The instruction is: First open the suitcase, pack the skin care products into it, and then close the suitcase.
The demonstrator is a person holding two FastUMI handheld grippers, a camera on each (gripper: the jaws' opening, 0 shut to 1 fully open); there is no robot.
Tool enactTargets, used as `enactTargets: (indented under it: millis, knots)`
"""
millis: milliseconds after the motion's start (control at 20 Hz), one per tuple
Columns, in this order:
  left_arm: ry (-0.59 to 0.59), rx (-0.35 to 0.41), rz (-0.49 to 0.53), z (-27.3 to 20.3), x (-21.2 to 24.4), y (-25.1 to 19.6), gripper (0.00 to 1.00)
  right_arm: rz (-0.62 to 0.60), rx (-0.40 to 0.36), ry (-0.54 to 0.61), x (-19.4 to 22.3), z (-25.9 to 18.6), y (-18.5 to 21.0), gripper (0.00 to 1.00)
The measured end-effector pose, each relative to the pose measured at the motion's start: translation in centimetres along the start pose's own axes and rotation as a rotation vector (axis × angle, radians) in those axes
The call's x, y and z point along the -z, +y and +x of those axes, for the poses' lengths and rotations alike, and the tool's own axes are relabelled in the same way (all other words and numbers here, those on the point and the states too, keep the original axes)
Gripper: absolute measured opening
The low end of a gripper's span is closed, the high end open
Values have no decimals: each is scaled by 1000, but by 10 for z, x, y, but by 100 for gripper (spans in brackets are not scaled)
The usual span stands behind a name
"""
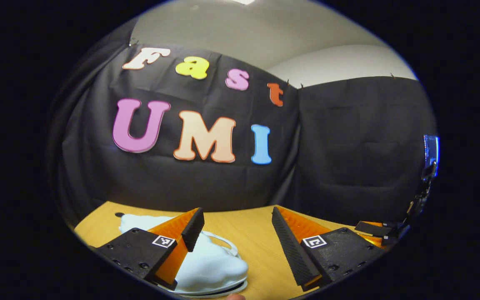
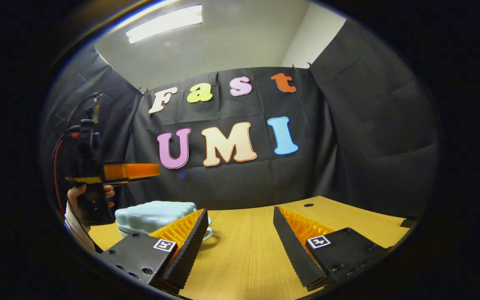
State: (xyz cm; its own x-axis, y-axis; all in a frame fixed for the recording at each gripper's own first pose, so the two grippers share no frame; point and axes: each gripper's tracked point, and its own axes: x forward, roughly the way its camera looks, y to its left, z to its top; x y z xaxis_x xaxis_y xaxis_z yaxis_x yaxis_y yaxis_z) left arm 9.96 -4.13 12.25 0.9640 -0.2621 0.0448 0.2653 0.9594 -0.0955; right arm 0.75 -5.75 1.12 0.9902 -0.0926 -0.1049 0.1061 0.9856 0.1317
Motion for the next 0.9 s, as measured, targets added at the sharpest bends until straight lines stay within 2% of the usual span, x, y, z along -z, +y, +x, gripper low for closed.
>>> enactTargets:
  millis: [100, 200, 300, 450, 600, 650, 900]
  knots:
    - [-50, -116, 23, -19, -3, 14, 95, -5, -1, -13, 3, 5, 11, 98]
    - [-107, -176, 24, -46, -3, 25, 95, 4, -12, -21, 7, 7, 23, 98]
    - [-179, -206, 7, -59, -2, 20, 95, 24, -24, -34, 13, 6, 31, 96]
    - [-252, -245, 20, -72, -2, 19, 95, 58, -33, -28, 24, 8, 39, 98]
    - [-233, -289, 36, -69, 1, 22, 94, 39, -35, -10, 32, 8, 44, 98]
    - [-219, -293, 28, -68, 2, 24, 96, 27, -35, -10, 32, 7, 46, 98]
    - [-186, -294, 28, -66, 9, 26, 95, -5, -42, -10, 30, 5, 51, 98]
